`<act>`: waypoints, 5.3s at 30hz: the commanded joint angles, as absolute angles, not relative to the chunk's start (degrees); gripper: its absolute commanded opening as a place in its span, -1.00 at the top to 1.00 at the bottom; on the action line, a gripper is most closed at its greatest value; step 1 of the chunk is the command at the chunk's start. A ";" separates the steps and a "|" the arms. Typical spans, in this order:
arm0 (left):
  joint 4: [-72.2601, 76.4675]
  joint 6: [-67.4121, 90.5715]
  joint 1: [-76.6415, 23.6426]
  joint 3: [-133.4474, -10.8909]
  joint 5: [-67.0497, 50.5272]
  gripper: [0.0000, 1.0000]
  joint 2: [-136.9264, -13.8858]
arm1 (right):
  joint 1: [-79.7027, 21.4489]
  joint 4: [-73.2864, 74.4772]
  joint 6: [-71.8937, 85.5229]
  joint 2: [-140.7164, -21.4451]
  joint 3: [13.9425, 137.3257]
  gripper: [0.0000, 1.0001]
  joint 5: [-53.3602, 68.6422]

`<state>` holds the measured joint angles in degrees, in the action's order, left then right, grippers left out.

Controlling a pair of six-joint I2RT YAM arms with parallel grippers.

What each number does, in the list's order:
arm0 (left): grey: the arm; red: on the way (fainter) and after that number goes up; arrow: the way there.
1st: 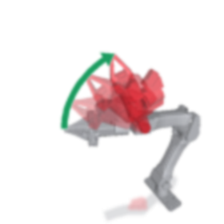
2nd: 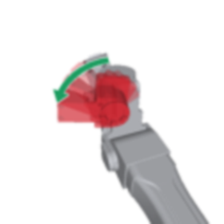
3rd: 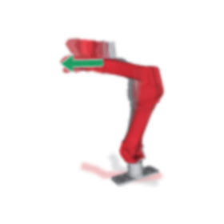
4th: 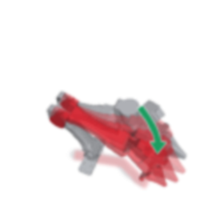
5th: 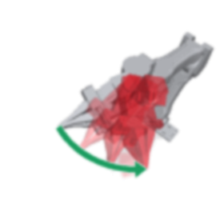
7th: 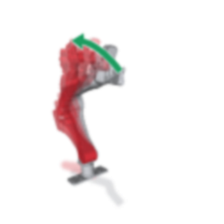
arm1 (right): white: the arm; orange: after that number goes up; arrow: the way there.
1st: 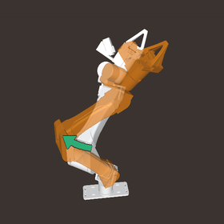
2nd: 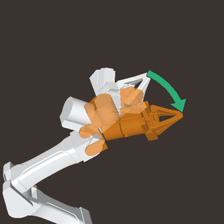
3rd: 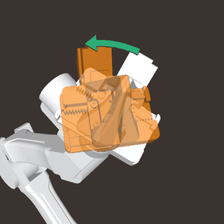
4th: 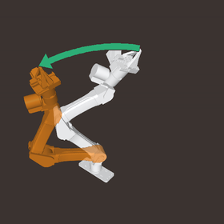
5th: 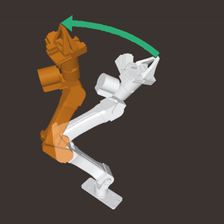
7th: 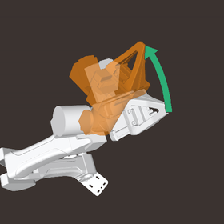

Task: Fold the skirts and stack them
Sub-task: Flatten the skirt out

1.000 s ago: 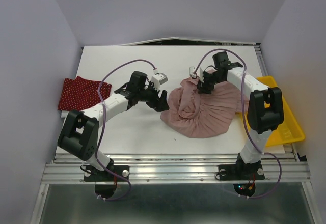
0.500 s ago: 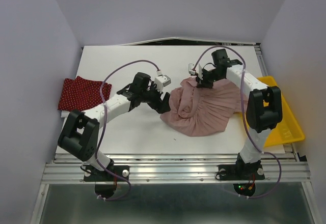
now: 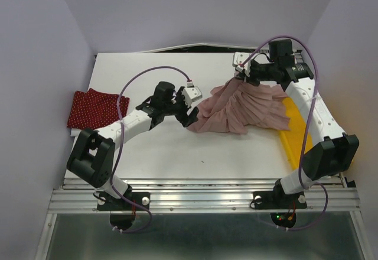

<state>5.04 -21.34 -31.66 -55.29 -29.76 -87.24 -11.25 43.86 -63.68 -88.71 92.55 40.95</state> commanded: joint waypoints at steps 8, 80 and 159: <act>13.10 -26.54 -31.64 -60.73 -36.12 -0.54 -92.97 | -11.16 46.23 -64.51 -88.59 94.05 0.99 41.49; 10.90 -18.19 -31.82 -77.96 -42.36 0.16 -112.59 | -10.02 44.21 -61.35 -85.08 97.47 0.99 41.48; -24.36 -26.46 -14.33 -77.53 -33.93 1.00 -68.28 | -8.79 20.94 -23.03 -84.08 88.86 0.99 45.00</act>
<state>-27.46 -26.70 -15.33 -79.90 -37.69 -64.60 -10.52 26.74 -22.55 -78.41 90.32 51.03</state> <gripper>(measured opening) 0.037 0.021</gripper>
